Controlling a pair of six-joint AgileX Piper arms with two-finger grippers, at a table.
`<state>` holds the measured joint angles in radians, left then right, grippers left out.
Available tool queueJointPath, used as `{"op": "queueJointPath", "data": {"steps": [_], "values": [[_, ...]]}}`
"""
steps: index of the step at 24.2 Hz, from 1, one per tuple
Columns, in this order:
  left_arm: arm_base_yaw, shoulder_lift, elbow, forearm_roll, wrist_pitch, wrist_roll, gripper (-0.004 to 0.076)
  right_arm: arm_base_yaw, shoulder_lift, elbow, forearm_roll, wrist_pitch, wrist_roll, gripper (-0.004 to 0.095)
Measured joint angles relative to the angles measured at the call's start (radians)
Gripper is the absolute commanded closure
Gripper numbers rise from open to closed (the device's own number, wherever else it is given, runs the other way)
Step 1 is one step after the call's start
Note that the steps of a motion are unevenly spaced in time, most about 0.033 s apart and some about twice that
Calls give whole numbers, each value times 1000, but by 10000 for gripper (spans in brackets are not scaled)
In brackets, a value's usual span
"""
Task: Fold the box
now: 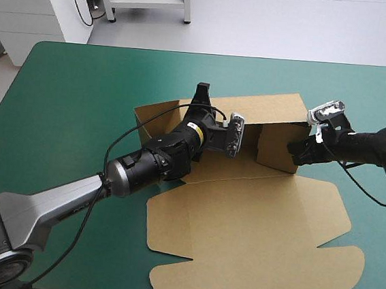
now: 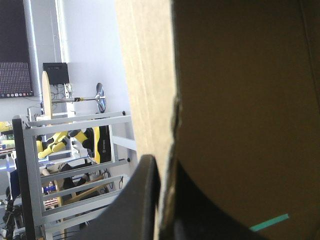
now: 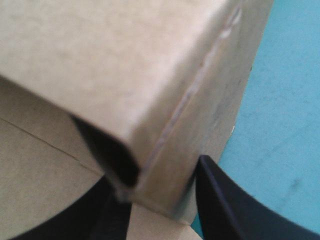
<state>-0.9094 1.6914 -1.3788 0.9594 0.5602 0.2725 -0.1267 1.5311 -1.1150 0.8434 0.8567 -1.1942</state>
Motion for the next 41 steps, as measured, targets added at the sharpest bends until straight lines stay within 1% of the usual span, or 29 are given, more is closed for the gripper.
{"op": "queueJointPath", "data": {"steps": [1,3,7,8,10,12,13,14,15,16,18,21,26,29,31,32,33,34,35,37,38,41], "values": [[0,0,0,2,7,0,731,-2,6,0,9,-16,-20,919],[0,0,0,4,10,-2,731,-5,8,0,12,-31,-22,907],[0,0,0,4,12,-3,728,-5,8,0,14,-32,-9,906],[0,0,0,4,12,-3,711,-3,8,0,14,-35,-3,906],[0,0,0,4,19,-3,620,30,8,0,5,-84,41,905],[3,0,0,-1,33,-8,483,78,8,0,-33,-154,117,905],[5,1,1,-11,35,-9,384,100,8,0,-65,-187,170,905],[7,5,5,-22,36,-9,314,117,6,-2,-104,-212,221,905],[6,8,9,-37,36,-13,274,129,3,-2,-141,-225,264,905],[6,9,11,-44,35,-34,276,136,2,-3,-169,-232,299,905],[4,10,13,-63,12,-124,286,143,1,-8,-195,-238,354,905],[-18,4,15,-68,-4,-191,286,143,0,-9,-206,-239,382,905],[-92,-24,20,-86,-42,-217,286,145,1,-9,-216,-239,396,906],[-135,-37,22,-93,-44,-218,286,148,1,-9,-216,-240,399,906],[-161,-47,25,-93,-42,-218,302,150,1,-9,-216,-241,406,906],[-171,-54,25,-94,-39,-218,322,150,1,-9,-216,-241,410,906],[-184,-58,26,-94,-35,-218,363,150,1,-9,-216,-241,415,906],[-197,-67,27,-95,-29,-220,427,150,1,-9,-216,-241,422,906],[-209,-72,28,-96,-25,-226,515,150,1,-9,-216,-241,427,906],[-228,-95,28,-98,-21,-238,737,150,1,-9,-225,-241,447,906],[-232,-107,28,-99,-21,-243,722,150,1,-9,-233,-241,465,906],[-230,-163,28,-98,-18,-246,722,152,-2,-16,-274,-234,532,906]]}}
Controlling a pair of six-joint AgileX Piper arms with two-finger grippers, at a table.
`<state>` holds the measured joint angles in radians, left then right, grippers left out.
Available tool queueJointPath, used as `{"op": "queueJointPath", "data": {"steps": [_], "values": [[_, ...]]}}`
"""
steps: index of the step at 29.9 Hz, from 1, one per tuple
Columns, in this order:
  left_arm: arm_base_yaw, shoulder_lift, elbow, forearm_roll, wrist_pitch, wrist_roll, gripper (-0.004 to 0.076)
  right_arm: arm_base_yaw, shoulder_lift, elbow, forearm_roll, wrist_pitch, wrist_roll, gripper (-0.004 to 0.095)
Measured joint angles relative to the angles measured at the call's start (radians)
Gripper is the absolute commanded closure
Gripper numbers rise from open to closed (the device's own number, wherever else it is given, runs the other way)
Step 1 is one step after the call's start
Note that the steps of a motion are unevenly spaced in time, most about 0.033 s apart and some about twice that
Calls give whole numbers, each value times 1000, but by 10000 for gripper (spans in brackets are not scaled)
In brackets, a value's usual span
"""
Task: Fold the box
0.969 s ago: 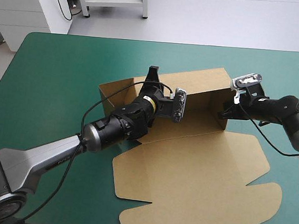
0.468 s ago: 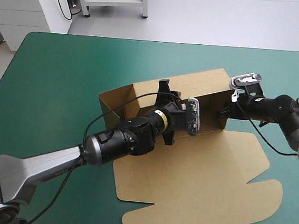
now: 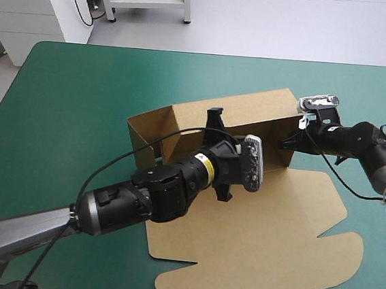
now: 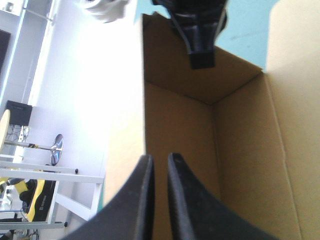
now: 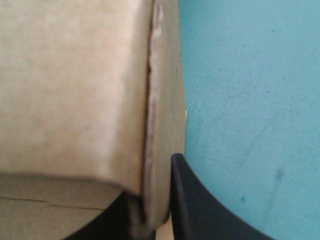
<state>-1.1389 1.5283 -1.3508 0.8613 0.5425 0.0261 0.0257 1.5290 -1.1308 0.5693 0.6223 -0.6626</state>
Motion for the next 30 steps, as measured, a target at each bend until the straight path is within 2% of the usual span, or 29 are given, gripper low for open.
{"op": "queueJointPath", "data": {"steps": [6,13,16,21,24,30], "values": [[123,-107,-1,1,7,-54,722,11,0,-102,-142,185,183,906],[434,-188,-27,-12,51,-200,722,71,3,-268,-319,467,399,907],[590,-198,-29,-80,83,-239,722,89,15,-319,-340,521,442,906],[815,-198,-29,-285,174,-250,722,108,91,-368,-342,557,478,900],[918,-198,-29,-400,231,-222,722,108,144,-409,-337,543,487,855],[1050,-198,-29,-606,306,-81,722,114,267,-455,-302,371,492,596]]}}
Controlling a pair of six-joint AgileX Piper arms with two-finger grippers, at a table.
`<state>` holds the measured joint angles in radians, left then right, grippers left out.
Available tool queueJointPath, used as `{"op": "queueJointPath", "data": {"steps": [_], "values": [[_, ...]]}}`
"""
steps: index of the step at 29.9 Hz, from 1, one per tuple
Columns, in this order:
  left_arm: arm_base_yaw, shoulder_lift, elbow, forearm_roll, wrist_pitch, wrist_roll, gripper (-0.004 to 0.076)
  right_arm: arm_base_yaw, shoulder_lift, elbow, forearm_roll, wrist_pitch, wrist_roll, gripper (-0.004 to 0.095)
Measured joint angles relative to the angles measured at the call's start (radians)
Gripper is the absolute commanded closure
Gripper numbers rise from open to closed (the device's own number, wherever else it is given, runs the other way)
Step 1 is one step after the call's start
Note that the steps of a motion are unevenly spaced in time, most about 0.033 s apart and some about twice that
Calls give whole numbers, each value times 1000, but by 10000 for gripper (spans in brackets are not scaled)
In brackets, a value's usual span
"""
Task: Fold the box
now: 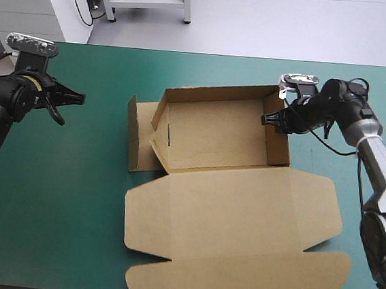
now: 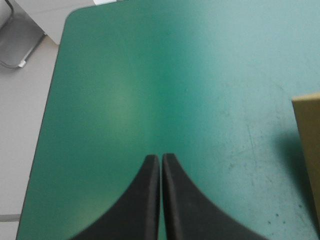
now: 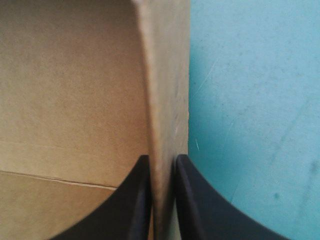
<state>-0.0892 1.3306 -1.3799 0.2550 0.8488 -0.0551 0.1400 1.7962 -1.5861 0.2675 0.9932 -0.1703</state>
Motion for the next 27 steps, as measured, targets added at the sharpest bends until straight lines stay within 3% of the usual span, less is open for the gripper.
{"op": "queueJointPath", "data": {"steps": [4,10,16,27], "values": [[22,0,0,-73,37,74,722,5,64,-22,-2,11,3,498],[25,0,0,-92,50,99,722,5,68,-169,-20,39,4,501],[25,6,0,-95,68,103,722,5,65,-347,-75,165,-9,539],[25,8,0,-95,90,103,722,5,151,-368,-84,246,12,546]]}}
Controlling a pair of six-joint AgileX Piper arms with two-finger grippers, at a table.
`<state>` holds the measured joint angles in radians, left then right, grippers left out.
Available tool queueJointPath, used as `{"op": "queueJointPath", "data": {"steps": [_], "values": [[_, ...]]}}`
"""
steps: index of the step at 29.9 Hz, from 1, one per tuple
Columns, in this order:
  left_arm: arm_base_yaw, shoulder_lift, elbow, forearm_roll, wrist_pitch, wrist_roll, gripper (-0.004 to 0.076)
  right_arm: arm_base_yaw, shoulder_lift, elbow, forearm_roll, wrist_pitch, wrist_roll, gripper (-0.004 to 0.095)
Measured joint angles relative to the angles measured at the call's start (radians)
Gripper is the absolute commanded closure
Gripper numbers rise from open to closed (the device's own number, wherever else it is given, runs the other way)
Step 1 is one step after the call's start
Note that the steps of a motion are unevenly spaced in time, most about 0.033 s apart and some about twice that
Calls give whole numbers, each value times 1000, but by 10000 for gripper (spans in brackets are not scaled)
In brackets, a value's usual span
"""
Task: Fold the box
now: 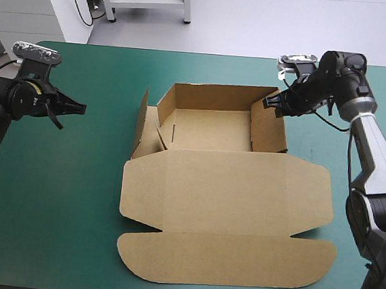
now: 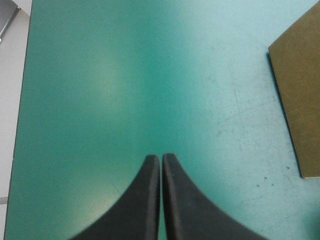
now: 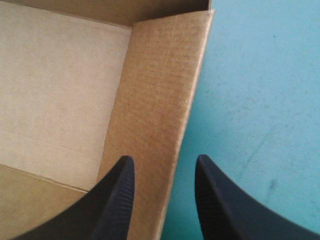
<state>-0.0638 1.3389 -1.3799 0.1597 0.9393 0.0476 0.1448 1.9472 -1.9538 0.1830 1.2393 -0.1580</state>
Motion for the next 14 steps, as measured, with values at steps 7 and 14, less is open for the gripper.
{"op": "queueJointPath", "data": {"steps": [7,14], "values": [[0,0,0,0,7,0,723,0,120,0,59,-1,3,613],[0,0,0,-8,22,0,722,-2,156,0,68,-21,40,921]]}}
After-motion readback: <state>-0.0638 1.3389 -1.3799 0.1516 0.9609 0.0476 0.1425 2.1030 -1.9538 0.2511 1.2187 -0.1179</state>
